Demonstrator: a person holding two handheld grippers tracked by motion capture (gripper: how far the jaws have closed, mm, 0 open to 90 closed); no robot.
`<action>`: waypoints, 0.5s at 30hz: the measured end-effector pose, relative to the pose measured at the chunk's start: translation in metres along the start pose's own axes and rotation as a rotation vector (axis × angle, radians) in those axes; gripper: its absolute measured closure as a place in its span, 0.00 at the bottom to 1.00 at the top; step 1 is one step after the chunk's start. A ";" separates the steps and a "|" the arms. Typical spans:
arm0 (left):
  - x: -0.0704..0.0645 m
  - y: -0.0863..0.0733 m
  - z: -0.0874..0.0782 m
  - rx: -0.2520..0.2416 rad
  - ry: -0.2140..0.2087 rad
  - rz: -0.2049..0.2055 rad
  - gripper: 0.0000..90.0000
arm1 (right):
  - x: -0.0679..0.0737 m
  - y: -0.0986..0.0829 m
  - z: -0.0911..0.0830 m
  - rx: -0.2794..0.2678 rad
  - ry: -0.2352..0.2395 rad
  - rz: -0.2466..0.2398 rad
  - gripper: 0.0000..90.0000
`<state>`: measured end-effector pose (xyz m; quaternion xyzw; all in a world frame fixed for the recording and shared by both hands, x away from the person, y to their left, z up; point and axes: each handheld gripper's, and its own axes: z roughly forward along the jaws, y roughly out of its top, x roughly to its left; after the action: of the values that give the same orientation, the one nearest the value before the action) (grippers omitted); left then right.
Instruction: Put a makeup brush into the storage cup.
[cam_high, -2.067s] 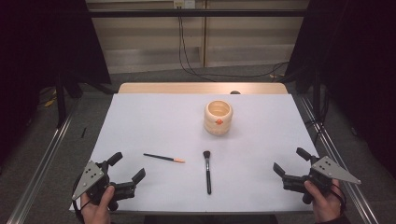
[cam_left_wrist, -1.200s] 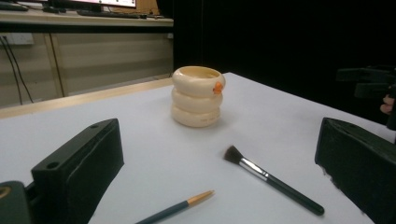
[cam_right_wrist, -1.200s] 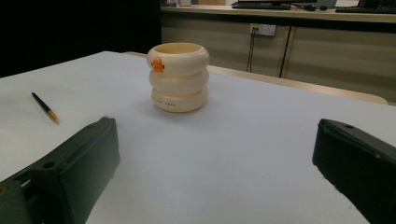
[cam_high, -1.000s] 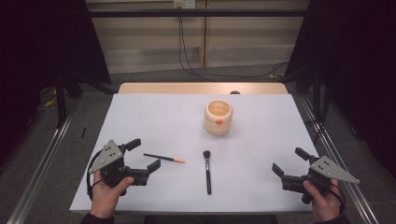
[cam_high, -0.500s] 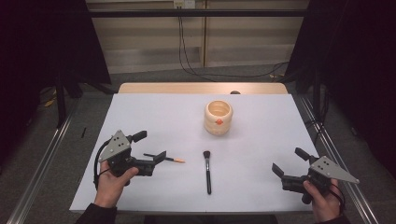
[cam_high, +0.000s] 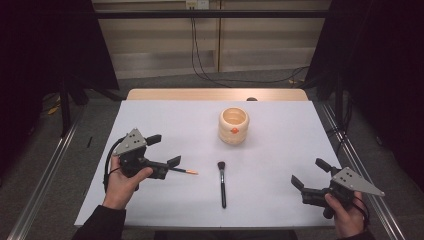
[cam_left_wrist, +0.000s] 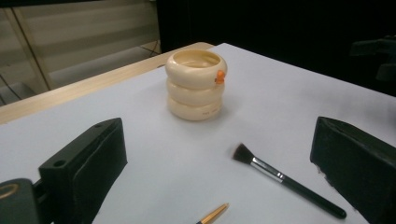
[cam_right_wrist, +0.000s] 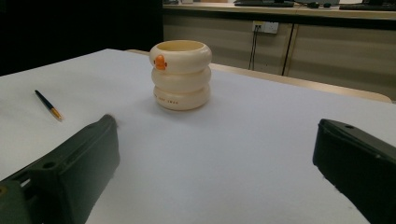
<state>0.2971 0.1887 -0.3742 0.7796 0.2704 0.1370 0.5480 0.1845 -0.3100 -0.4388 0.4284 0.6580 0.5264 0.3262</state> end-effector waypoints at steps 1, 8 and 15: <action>0.001 0.001 0.001 0.000 -0.014 0.003 0.04 | 0.000 0.000 0.000 0.003 0.006 0.001 0.00; 0.009 0.005 0.007 0.065 -0.005 0.015 0.03 | 0.000 0.000 0.000 0.002 0.009 -0.003 0.00; 0.013 0.005 0.015 0.120 -0.036 0.029 0.03 | 0.000 0.000 0.000 0.005 0.017 -0.007 0.00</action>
<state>0.3172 0.1833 -0.3761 0.8172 0.2567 0.1146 0.5032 0.1844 -0.3101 -0.4389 0.4225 0.6637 0.5272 0.3210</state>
